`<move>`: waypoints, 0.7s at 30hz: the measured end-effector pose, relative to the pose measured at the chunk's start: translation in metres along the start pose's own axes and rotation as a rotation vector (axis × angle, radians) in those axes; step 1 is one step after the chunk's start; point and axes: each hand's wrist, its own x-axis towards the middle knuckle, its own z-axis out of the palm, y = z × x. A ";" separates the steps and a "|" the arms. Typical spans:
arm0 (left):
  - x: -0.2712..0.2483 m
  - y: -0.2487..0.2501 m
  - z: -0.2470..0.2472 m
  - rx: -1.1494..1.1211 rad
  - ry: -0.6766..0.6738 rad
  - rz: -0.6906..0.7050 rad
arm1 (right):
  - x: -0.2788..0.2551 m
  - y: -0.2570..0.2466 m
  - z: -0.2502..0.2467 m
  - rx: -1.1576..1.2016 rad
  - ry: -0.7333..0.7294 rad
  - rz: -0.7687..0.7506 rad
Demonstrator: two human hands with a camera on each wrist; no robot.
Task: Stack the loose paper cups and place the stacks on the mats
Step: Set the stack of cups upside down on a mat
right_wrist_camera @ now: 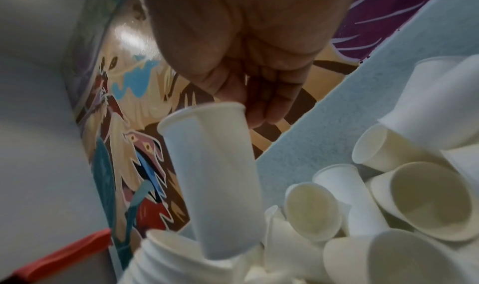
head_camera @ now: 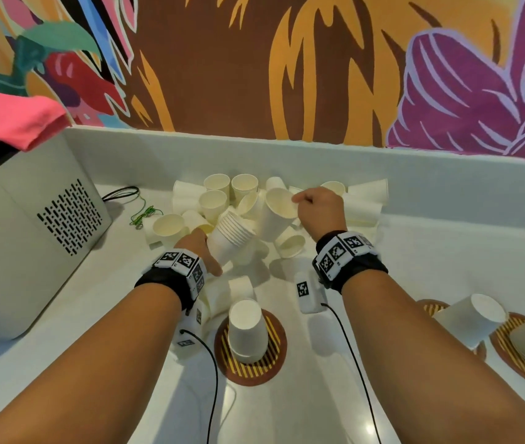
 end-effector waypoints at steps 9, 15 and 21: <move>0.008 0.021 0.002 -0.034 0.006 0.140 | 0.002 -0.006 0.009 0.046 -0.054 -0.027; 0.011 0.012 -0.002 -0.079 0.016 0.124 | 0.003 0.003 0.029 0.000 -0.233 0.059; 0.010 -0.005 -0.003 -0.037 0.013 0.037 | -0.002 0.034 0.052 -0.376 -0.518 0.160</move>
